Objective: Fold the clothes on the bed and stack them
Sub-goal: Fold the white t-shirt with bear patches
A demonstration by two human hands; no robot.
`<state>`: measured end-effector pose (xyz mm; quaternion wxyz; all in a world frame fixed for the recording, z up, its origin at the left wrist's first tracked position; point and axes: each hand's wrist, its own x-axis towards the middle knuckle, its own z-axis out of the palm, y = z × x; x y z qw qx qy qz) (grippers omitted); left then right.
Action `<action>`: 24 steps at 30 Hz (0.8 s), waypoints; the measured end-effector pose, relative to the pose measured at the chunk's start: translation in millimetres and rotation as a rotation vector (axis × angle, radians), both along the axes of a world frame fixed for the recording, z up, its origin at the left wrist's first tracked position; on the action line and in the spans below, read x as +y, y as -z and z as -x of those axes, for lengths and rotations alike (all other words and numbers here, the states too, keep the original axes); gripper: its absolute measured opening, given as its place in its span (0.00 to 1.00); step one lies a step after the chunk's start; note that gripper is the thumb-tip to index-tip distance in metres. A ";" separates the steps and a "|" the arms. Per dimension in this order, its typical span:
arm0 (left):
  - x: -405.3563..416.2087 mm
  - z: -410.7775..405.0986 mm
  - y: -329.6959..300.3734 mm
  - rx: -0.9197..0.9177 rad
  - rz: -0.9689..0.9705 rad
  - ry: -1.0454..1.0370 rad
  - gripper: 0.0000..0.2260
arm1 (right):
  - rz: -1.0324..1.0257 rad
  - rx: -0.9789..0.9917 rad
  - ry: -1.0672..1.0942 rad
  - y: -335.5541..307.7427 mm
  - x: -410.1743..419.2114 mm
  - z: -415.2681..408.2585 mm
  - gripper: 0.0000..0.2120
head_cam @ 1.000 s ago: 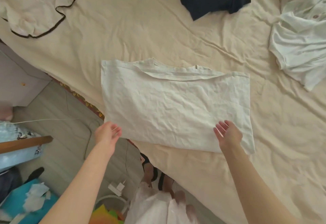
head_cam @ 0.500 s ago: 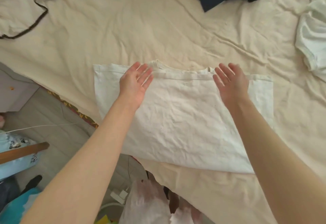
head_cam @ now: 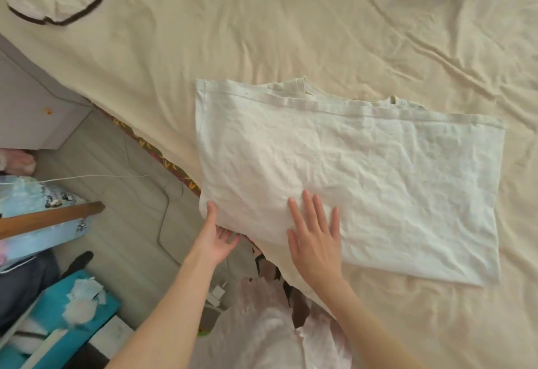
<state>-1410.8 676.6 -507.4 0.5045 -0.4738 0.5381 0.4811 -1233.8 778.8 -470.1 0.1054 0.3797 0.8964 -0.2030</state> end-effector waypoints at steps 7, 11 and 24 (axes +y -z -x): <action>-17.7 4.3 -14.8 0.191 -0.065 -0.157 0.18 | 0.143 -0.194 -0.171 7.0 22.7 -7.1 0.30; -19.0 -0.7 -48.1 0.395 -0.104 -0.069 0.16 | 0.418 -0.025 -0.001 -10.3 30.9 -4.6 0.24; 122.4 -156.8 -212.0 1.480 -0.235 0.704 0.11 | 1.084 0.600 1.059 -105.8 85.5 -160.4 0.11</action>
